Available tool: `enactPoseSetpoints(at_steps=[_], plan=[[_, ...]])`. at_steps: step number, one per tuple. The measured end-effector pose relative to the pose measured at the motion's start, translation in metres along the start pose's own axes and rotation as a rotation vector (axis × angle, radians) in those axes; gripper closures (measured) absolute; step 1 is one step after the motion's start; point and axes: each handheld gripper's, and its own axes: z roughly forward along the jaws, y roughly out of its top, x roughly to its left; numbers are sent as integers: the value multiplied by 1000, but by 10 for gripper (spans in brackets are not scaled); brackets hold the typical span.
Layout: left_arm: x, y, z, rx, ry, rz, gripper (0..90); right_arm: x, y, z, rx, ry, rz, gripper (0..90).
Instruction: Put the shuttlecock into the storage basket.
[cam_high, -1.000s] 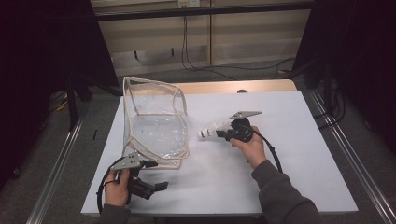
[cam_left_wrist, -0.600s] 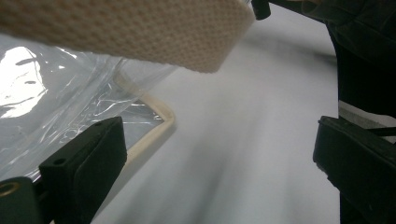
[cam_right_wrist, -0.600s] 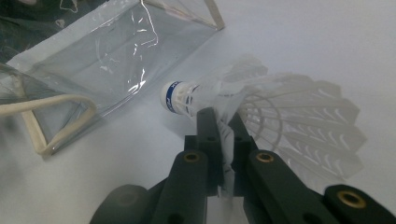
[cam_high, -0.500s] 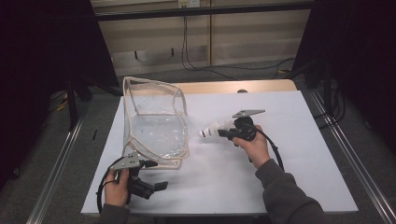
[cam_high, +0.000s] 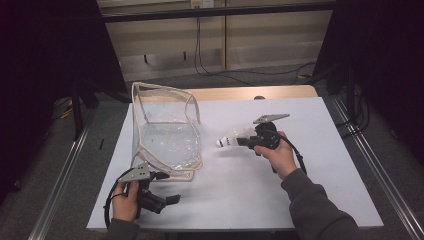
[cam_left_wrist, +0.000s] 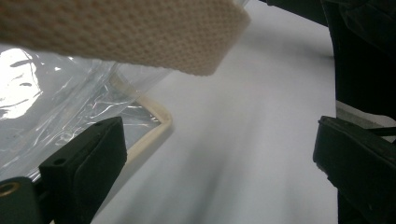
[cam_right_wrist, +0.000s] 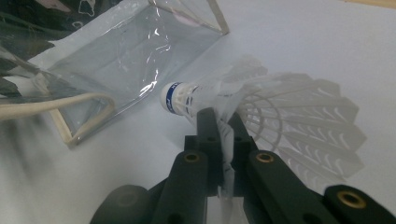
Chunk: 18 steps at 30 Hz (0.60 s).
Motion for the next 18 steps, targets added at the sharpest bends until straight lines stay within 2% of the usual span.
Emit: enactPoseSetpoints(at_steps=[18], plan=[[0,0,0,-2,1,-2,29,9,19,-16,-10,27,-19,889]])
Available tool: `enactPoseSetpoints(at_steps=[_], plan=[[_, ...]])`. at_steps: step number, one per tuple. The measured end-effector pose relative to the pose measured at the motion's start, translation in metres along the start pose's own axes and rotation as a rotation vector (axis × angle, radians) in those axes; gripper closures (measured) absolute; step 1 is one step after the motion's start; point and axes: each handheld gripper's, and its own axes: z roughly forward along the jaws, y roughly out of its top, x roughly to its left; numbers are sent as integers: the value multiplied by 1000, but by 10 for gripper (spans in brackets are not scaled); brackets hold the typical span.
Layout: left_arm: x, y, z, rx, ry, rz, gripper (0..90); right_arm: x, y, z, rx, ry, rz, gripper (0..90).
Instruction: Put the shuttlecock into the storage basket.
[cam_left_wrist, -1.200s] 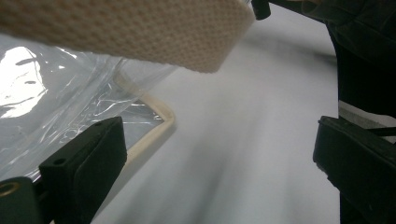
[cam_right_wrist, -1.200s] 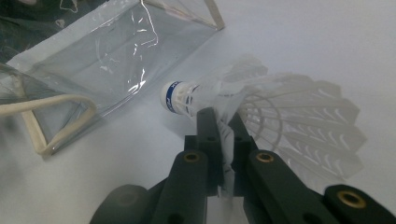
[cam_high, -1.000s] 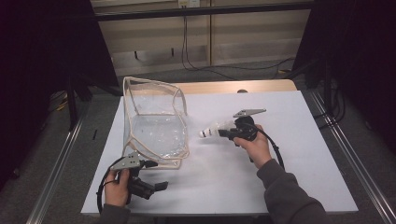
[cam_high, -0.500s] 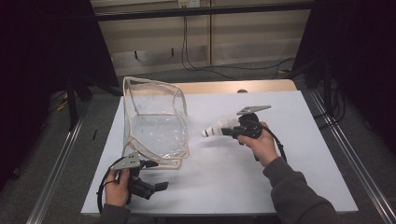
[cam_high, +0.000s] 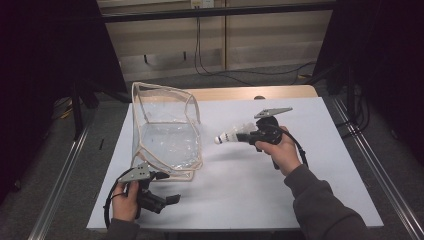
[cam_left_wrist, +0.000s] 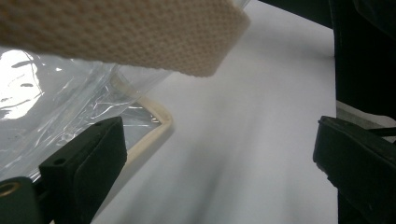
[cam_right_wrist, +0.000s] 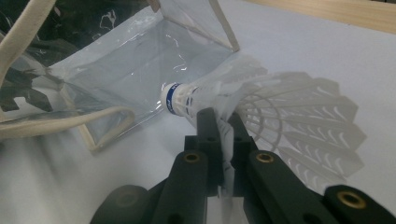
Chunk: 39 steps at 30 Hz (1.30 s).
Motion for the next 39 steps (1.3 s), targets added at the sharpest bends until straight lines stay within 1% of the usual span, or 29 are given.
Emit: enactPoseSetpoints(at_steps=[9,10,11,12,14,16,21,29,36,39], plan=[[0,0,-1,3,0,0,29,4,10,-10,-2,3,-16,888],[1,1,-1,6,8,15,28,4,11,-11,-5,4,-17,888],[0,0,-1,0,2,1,29,5,13,-12,-2,4,-22,888],[1,1,-1,2,7,12,29,6,14,-14,-5,4,-24,888],[0,0,0,1,-1,-1,29,7,18,-16,-7,4,-29,888],[0,0,0,3,-3,2,29,8,21,-18,-9,3,-39,888],[-1,0,0,5,-4,4,29,12,27,-21,-11,11,-44,888],[-1,0,0,4,-6,3,29,18,37,-25,-3,35,-63,888],[-1,1,0,4,-5,5,28,21,46,-30,-17,37,-69,888],[-1,0,1,5,-7,3,29,21,50,-33,-23,41,-65,888]])
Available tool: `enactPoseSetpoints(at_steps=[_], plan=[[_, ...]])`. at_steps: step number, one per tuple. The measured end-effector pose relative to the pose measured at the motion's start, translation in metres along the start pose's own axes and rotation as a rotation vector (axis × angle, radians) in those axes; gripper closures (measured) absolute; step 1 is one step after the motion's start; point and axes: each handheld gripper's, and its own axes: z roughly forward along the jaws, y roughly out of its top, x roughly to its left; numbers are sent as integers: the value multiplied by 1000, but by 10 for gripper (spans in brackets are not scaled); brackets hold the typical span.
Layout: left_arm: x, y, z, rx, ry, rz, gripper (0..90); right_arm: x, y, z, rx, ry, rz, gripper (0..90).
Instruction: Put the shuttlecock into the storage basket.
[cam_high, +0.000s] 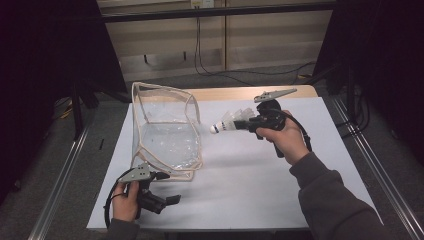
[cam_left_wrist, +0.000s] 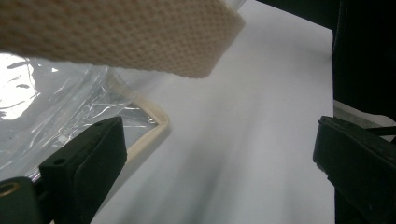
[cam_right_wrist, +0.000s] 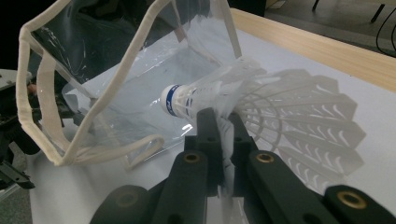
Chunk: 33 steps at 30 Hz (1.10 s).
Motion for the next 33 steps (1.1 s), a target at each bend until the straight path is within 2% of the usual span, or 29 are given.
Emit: enactPoseSetpoints(at_steps=[17,33], plan=[[0,0,-1,-5,-2,-1,28,6,22,-7,-7,-7,-31,888],[0,0,-1,-1,-1,0,29,20,45,-10,-19,-3,-75,887]])
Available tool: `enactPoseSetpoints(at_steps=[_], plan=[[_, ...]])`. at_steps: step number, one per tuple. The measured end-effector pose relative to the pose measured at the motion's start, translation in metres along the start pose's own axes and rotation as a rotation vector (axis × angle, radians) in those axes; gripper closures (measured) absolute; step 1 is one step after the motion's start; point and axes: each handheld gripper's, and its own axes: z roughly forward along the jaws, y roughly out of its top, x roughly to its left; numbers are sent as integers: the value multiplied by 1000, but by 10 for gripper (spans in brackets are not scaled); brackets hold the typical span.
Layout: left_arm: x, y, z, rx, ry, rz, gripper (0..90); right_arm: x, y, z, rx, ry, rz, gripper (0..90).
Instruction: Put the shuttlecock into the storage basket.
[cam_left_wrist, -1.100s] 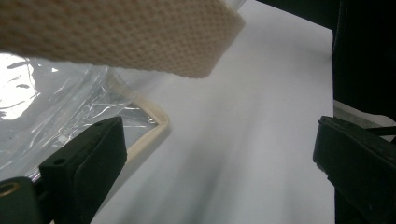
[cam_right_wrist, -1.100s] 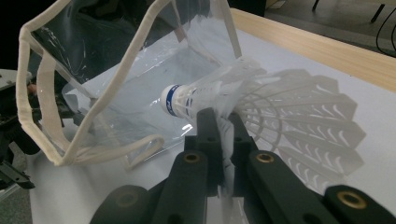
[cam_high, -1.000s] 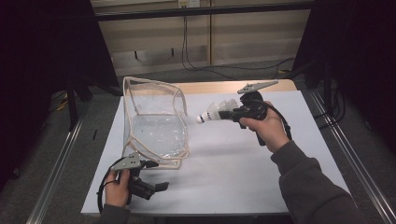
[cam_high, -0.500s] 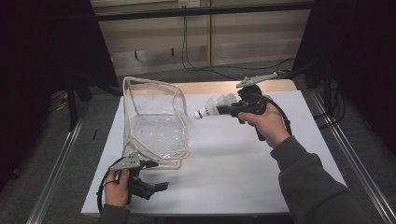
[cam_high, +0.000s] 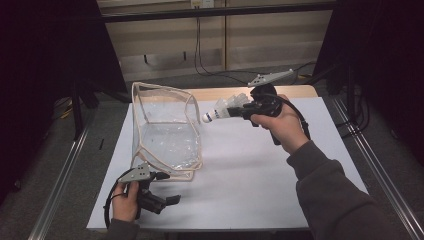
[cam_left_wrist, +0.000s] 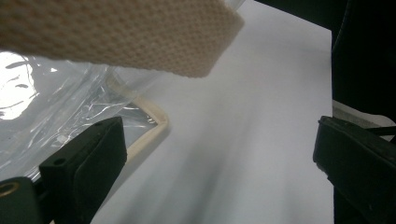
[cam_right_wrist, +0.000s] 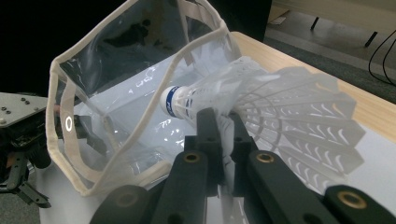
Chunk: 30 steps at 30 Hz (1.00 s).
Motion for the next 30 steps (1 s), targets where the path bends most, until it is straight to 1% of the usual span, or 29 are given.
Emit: enactPoseSetpoints(at_steps=[8,16,17,30], plan=[[0,0,0,-4,-3,-2,29,3,8,0,-8,8,-3,887],[0,0,0,-2,-2,-1,29,10,17,3,-13,21,-21,888],[0,0,0,-2,-3,-2,29,11,18,4,-7,22,-25,888],[0,-1,0,-7,-3,-4,28,20,31,7,-11,18,-54,888]])
